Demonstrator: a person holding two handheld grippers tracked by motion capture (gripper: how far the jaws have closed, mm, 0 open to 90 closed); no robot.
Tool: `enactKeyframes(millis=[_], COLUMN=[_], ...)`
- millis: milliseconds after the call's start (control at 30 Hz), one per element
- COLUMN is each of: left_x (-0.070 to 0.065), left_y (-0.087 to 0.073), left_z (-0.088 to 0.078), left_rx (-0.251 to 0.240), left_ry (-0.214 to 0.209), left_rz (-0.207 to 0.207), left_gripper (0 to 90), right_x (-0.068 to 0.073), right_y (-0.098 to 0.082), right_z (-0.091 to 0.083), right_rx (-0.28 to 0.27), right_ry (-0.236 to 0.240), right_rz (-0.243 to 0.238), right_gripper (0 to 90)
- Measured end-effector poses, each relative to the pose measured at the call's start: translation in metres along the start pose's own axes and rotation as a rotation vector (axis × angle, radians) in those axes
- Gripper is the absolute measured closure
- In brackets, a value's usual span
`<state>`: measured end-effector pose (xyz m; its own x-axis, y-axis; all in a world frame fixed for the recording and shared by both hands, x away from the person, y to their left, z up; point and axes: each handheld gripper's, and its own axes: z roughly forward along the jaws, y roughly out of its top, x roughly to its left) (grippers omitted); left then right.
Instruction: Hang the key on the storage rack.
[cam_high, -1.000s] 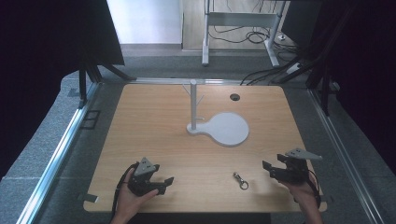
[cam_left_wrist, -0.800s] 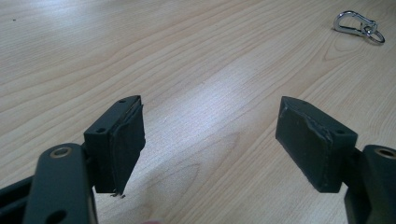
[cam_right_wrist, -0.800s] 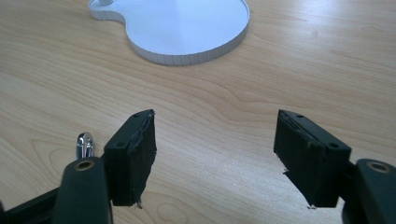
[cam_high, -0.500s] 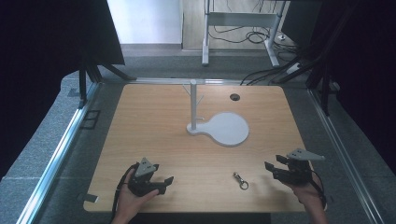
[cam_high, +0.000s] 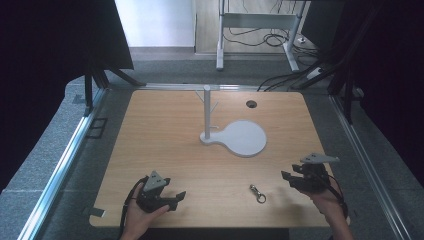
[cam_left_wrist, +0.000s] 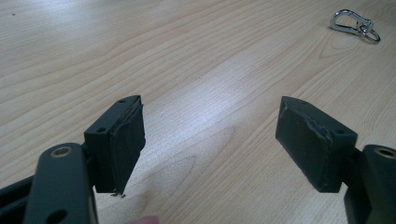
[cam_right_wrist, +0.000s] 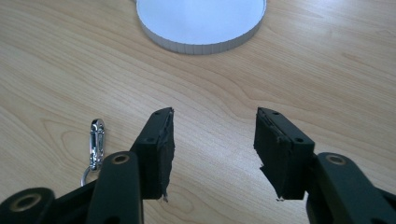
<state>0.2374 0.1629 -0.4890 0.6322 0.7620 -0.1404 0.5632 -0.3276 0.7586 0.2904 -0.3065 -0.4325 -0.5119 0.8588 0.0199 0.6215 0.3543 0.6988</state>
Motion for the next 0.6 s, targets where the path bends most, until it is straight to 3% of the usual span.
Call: enactKeyframes(millis=[33,133,200,233,367,600], left_x=[0.000,-0.001,-0.002,-0.002,-0.001,0.000], left_y=[0.000,0.001,0.002,0.002,0.001,-0.001], left_z=[0.000,-0.001,-0.002,-0.002,-0.002,0.000], left_rx=[0.001,-0.003,-0.006,-0.011,-0.003,0.006], left_ry=[-0.004,-0.008,-0.025,-0.052,-0.044,-0.034], left_rz=[0.003,0.004,-0.001,-0.014,-0.021,-0.022], left_gripper=[24.4,24.4,24.4,24.4,24.7,24.6], right_x=[0.002,0.007,0.011,0.014,0.020,0.034], right_y=[0.006,0.012,0.016,0.019,0.023,0.027], right_z=[-0.001,-0.002,-0.004,-0.003,0.000,0.004], right_rx=[0.036,0.076,0.100,0.128,0.180,0.211], right_ry=[0.001,0.007,0.018,0.017,0.030,0.050], right_rz=[-0.012,-0.038,-0.056,-0.080,-0.107,-0.156], right_gripper=[49.7,50.8,52.2,53.9,55.1,59.6])
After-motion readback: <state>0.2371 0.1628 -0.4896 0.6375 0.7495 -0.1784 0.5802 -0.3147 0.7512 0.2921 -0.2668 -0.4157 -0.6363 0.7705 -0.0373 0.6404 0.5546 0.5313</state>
